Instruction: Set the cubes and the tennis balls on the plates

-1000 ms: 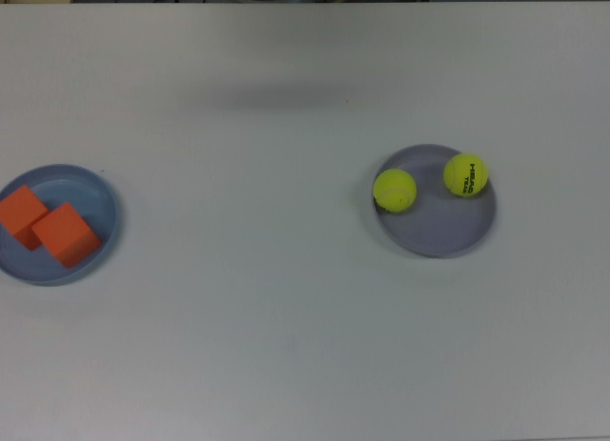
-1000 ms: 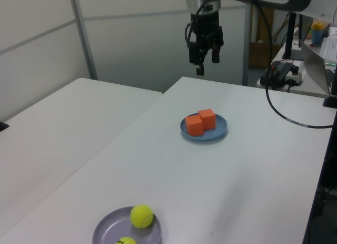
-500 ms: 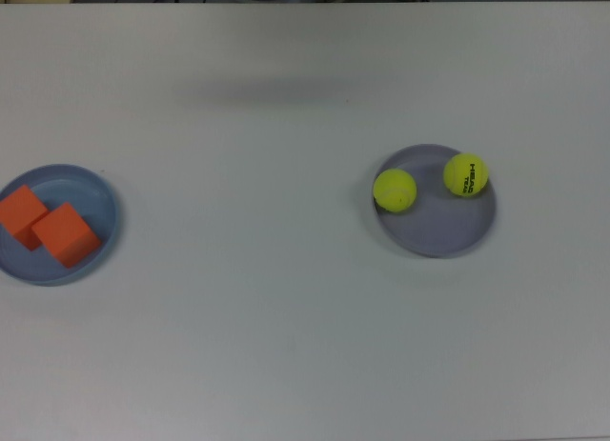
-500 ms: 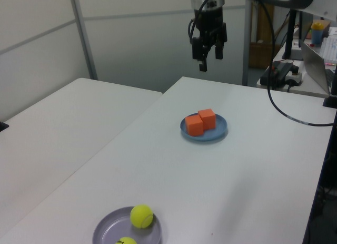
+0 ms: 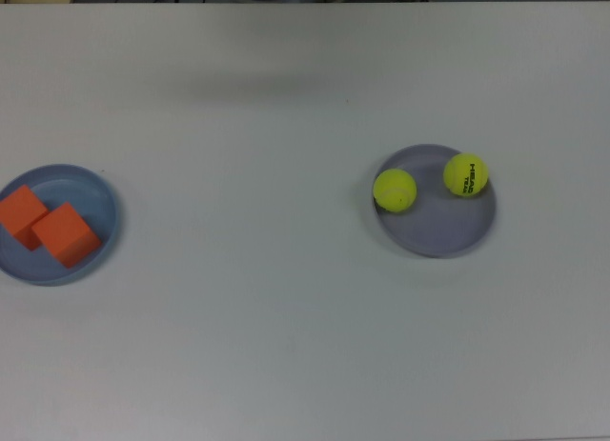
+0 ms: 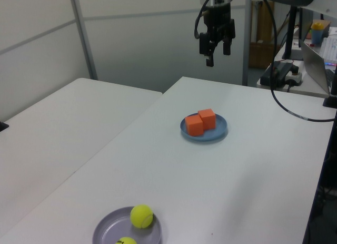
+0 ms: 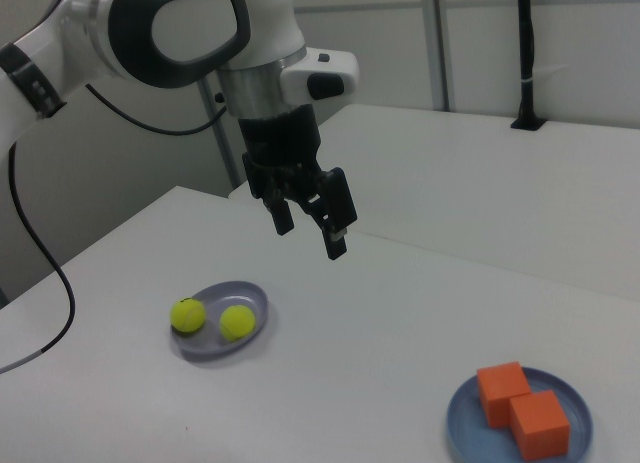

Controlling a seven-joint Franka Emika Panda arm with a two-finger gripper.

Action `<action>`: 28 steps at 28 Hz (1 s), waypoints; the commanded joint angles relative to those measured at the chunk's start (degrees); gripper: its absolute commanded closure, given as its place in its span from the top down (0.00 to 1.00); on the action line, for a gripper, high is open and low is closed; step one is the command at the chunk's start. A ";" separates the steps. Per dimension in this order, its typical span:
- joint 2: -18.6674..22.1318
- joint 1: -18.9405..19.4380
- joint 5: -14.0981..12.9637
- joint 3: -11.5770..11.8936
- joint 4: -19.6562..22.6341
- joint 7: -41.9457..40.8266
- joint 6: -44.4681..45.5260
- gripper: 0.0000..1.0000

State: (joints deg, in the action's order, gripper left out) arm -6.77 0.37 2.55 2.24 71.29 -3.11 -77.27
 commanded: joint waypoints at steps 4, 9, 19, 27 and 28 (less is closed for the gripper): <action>1.23 0.25 -0.61 0.39 0.96 -0.50 0.37 1.00; 1.23 0.16 -0.61 0.48 0.96 -0.32 0.37 1.00; 2.29 -1.24 -0.70 0.48 1.14 -0.23 0.54 1.00; 2.38 -2.30 -0.79 0.48 1.05 -0.23 0.54 1.00; 2.38 -2.30 -0.79 0.48 1.05 -0.23 0.54 1.00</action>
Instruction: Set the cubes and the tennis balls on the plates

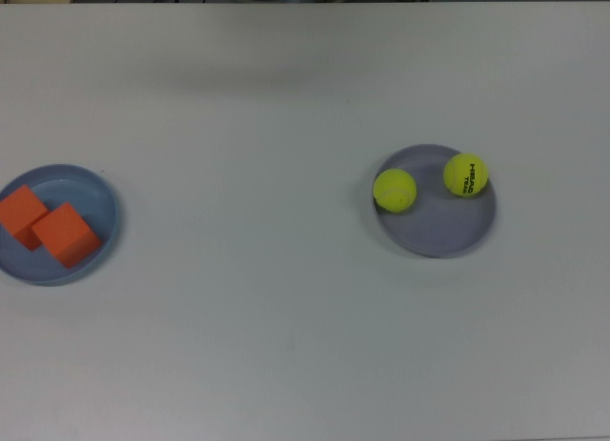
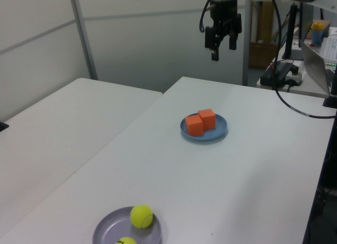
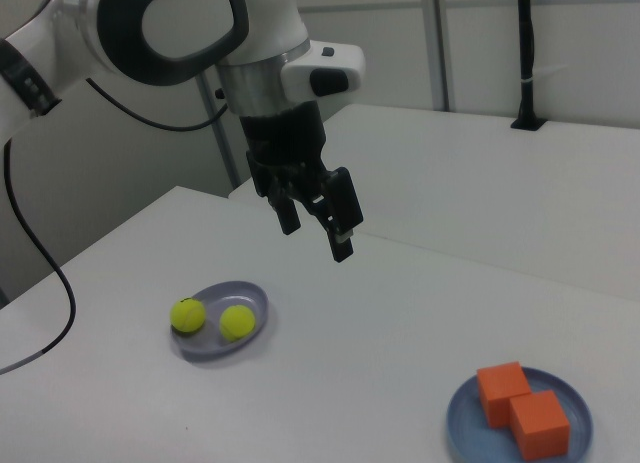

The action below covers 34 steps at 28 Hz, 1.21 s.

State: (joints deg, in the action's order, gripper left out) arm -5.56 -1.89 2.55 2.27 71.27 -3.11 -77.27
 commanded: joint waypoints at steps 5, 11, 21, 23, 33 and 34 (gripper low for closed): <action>1.17 0.04 -0.88 0.37 1.06 0.29 0.54 1.00; 1.17 -0.05 -0.61 0.45 1.06 1.00 0.46 1.00; 1.17 -0.13 -0.61 0.45 0.89 1.08 0.19 1.00; 1.17 -0.13 -0.61 0.45 0.89 1.08 0.19 1.00; 1.08 -0.05 -0.61 0.45 0.89 1.08 0.10 1.00; 1.08 -0.05 -0.61 0.45 0.89 1.08 0.28 1.00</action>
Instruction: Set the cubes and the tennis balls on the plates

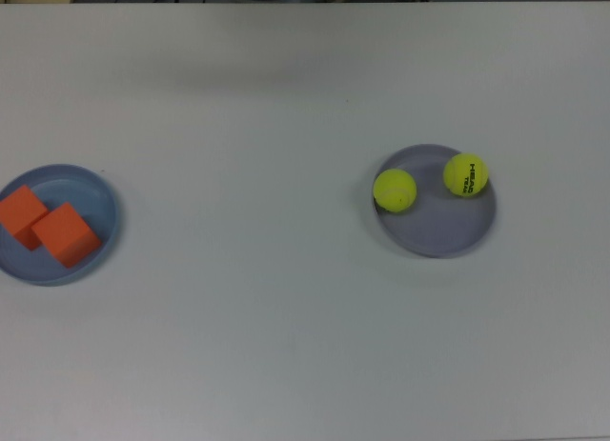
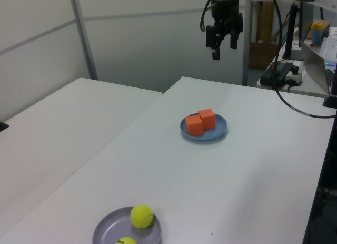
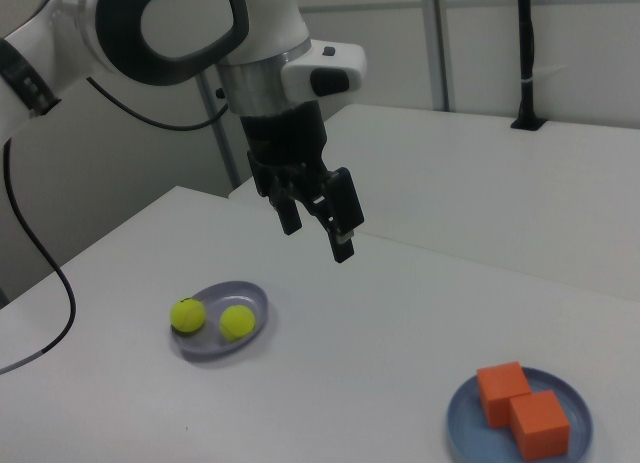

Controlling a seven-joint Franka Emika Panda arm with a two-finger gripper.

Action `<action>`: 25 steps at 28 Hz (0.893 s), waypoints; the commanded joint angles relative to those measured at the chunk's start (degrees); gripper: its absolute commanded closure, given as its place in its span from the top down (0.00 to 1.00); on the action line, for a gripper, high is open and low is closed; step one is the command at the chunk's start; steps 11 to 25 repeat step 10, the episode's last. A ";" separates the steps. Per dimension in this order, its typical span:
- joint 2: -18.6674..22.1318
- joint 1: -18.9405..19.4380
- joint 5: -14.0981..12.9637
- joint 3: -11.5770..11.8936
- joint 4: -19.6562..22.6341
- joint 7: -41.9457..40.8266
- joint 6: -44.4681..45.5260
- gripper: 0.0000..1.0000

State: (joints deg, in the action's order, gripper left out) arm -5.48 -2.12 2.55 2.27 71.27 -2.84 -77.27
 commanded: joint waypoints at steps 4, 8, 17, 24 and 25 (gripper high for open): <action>1.08 0.18 -0.70 0.45 0.97 0.82 0.46 1.00; 1.08 0.10 -0.70 0.45 0.98 0.90 0.54 1.00; 1.08 0.01 -0.70 0.54 1.06 0.90 0.63 1.00; 1.08 0.01 -0.70 0.54 1.06 0.90 0.63 1.00; 1.08 0.01 -0.70 0.54 1.06 0.90 0.63 1.00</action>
